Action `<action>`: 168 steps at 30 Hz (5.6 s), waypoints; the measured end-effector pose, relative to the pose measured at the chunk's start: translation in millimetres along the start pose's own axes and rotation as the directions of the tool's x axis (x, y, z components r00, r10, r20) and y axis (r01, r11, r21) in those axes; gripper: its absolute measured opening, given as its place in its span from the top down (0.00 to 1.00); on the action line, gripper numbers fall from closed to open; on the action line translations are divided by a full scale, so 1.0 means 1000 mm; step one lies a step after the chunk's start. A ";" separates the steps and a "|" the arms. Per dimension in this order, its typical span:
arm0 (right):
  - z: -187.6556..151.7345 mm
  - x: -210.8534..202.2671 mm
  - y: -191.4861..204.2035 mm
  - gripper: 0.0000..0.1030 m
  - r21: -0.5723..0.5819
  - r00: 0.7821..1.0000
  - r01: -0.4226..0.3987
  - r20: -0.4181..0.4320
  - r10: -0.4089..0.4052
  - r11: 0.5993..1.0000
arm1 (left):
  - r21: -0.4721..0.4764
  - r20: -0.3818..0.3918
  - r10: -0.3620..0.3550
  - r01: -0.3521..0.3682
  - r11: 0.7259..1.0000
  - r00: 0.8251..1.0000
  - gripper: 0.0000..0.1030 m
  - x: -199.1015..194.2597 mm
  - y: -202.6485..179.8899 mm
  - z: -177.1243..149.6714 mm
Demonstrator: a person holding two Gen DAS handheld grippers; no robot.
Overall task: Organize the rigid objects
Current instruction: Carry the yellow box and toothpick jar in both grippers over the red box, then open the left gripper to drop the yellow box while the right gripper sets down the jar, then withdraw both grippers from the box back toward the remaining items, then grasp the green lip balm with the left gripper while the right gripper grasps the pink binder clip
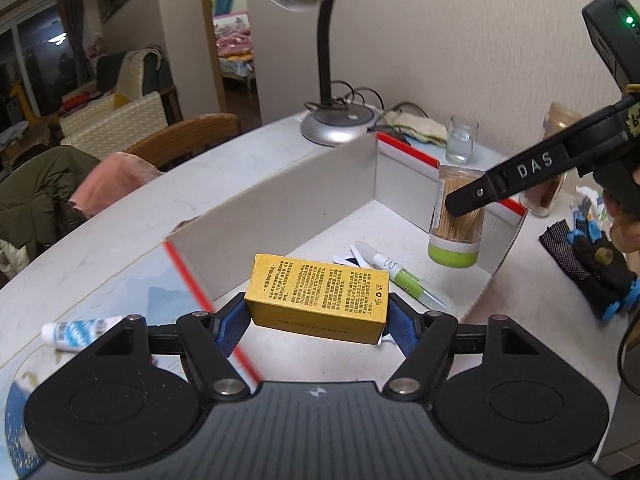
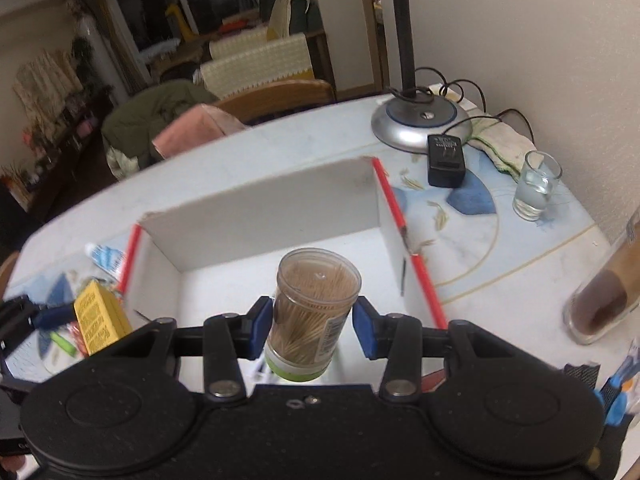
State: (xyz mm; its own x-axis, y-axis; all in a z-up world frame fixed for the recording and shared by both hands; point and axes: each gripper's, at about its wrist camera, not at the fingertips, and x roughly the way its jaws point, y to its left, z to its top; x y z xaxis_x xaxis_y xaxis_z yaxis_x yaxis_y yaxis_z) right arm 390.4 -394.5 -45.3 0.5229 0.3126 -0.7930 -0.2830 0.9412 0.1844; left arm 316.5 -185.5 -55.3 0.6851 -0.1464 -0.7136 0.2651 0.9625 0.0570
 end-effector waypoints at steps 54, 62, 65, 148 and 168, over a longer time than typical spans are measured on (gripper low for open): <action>0.012 0.074 0.010 0.58 -0.227 0.981 -0.058 -0.193 0.013 0.972 | -0.044 -0.224 -0.040 0.031 0.999 0.974 0.39 0.075 0.004 0.029; 0.003 0.040 0.022 0.57 -0.221 0.989 -0.088 -0.134 0.059 0.971 | -0.119 -0.128 -0.043 0.027 0.993 0.991 0.39 0.035 0.010 0.025; -0.001 0.025 0.027 0.57 -0.213 0.991 -0.106 -0.102 0.086 0.971 | -0.135 -0.091 -0.039 0.027 0.991 0.995 0.38 0.018 0.011 0.022; -0.077 0.045 0.301 0.00 -0.305 0.986 -0.148 0.025 0.163 0.941 | -0.487 0.024 0.153 -0.122 0.865 0.988 0.00 -0.079 0.238 -0.213; -0.070 0.141 0.342 0.31 -0.431 0.979 -0.190 -0.152 0.137 0.882 | -0.349 0.012 0.194 -0.177 0.920 0.981 0.01 -0.027 0.235 -0.221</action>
State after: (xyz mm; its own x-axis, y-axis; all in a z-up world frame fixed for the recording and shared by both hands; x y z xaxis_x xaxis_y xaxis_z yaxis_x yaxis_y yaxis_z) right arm 311.0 -37.5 -135.1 0.3509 0.4153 -0.8393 -0.6955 0.7157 0.0634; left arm 210.3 94.9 -176.9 0.7318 0.0400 -0.6804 -0.1144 0.9913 -0.0647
